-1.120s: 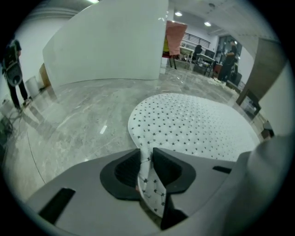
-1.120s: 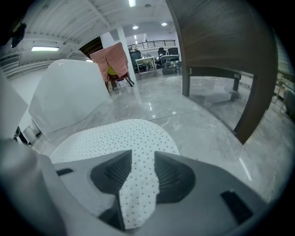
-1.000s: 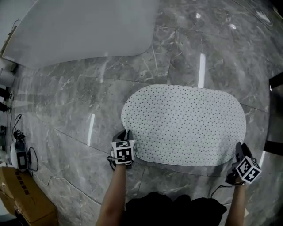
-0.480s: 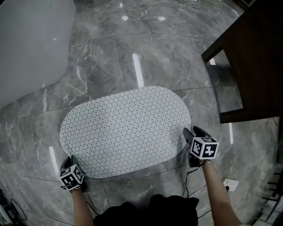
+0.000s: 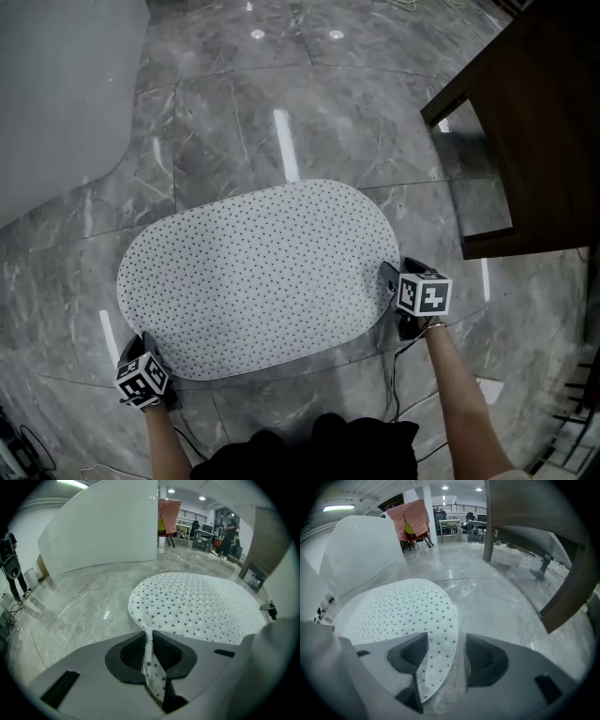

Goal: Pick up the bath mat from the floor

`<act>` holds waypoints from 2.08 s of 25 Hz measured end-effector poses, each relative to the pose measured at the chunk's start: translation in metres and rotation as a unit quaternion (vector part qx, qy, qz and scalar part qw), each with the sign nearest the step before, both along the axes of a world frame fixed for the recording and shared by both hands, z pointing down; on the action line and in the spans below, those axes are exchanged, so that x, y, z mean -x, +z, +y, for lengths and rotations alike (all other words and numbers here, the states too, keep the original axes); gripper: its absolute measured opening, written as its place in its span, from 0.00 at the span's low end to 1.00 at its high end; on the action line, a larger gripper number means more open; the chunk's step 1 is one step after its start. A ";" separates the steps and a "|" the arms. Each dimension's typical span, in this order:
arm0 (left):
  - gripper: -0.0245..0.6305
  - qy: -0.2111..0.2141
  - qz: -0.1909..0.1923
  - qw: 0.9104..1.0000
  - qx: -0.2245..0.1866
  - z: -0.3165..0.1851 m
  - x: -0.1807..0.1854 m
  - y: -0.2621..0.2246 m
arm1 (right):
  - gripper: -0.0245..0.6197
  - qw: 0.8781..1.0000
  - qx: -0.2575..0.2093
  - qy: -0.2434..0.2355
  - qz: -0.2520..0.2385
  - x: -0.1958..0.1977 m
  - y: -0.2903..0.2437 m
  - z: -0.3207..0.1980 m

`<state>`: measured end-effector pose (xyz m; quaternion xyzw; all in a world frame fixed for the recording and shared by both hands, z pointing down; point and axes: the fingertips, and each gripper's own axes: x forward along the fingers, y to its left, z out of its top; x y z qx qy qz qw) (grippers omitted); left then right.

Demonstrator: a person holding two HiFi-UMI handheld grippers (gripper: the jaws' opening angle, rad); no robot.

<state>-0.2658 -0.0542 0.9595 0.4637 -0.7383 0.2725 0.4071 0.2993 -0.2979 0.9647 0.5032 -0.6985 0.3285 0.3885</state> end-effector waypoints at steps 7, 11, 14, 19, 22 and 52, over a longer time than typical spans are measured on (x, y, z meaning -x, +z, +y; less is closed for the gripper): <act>0.10 -0.007 -0.001 1.000 -0.001 -0.001 0.000 -0.001 | 0.41 1.000 0.007 0.000 0.011 0.003 0.004 -0.001; 0.09 -0.011 0.004 1.000 0.004 0.000 0.001 0.001 | 0.41 1.000 0.017 0.006 0.004 0.004 0.005 -0.001; 0.09 -0.011 0.006 1.000 0.005 0.001 0.001 0.000 | 0.41 1.000 0.024 0.007 0.009 0.003 0.007 0.002; 0.09 -0.010 0.009 1.000 0.005 0.000 0.000 0.001 | 0.36 0.999 0.027 0.000 0.018 0.004 0.007 0.003; 0.09 -0.007 0.008 1.000 0.008 0.001 0.000 0.001 | 0.34 0.999 0.029 0.003 0.019 0.005 0.008 0.005; 0.07 0.043 0.017 0.999 -0.027 -0.017 -0.023 -0.059 | 0.08 0.997 -0.022 -0.063 -0.043 0.070 -0.085 0.026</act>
